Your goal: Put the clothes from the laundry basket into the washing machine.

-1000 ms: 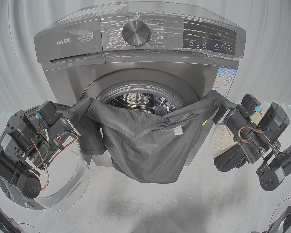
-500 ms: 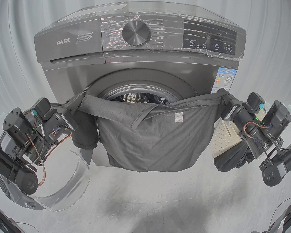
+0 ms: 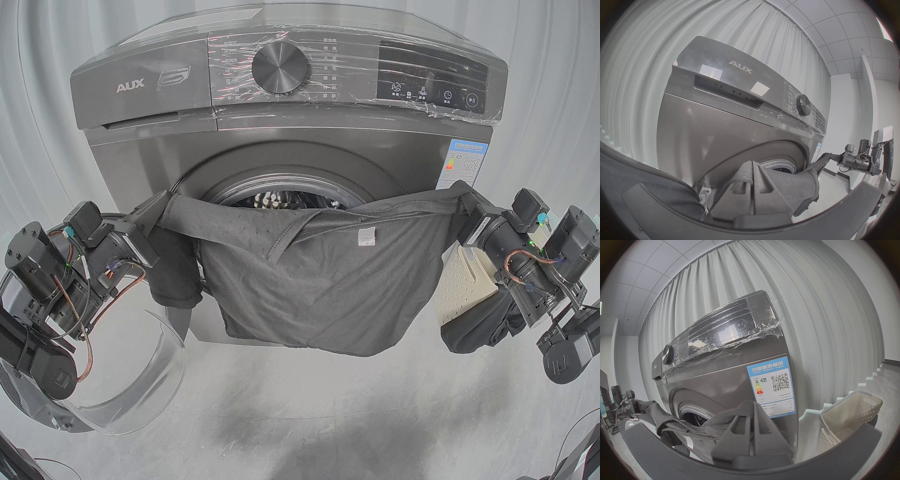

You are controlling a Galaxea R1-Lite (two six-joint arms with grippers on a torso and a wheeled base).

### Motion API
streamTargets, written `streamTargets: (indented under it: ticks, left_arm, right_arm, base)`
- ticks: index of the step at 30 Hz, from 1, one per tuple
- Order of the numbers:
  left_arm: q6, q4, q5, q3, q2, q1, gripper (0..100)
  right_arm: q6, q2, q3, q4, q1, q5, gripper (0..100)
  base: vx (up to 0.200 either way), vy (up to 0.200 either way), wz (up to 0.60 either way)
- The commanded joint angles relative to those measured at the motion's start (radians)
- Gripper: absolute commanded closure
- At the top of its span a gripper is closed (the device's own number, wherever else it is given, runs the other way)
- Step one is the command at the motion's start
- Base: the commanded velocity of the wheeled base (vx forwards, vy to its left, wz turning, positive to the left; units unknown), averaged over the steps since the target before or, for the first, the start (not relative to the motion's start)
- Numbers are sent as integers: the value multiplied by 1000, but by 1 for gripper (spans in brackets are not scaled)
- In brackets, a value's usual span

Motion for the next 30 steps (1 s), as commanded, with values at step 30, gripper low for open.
streamTargets:
  ticks: [30]
  left_arm:
    - [3, -1, 0, 20, 5, -19, 100]
  right_arm:
    - [1, 4, 19, -4, 17, 0, 100]
  base:
    - [0, 0, 0]
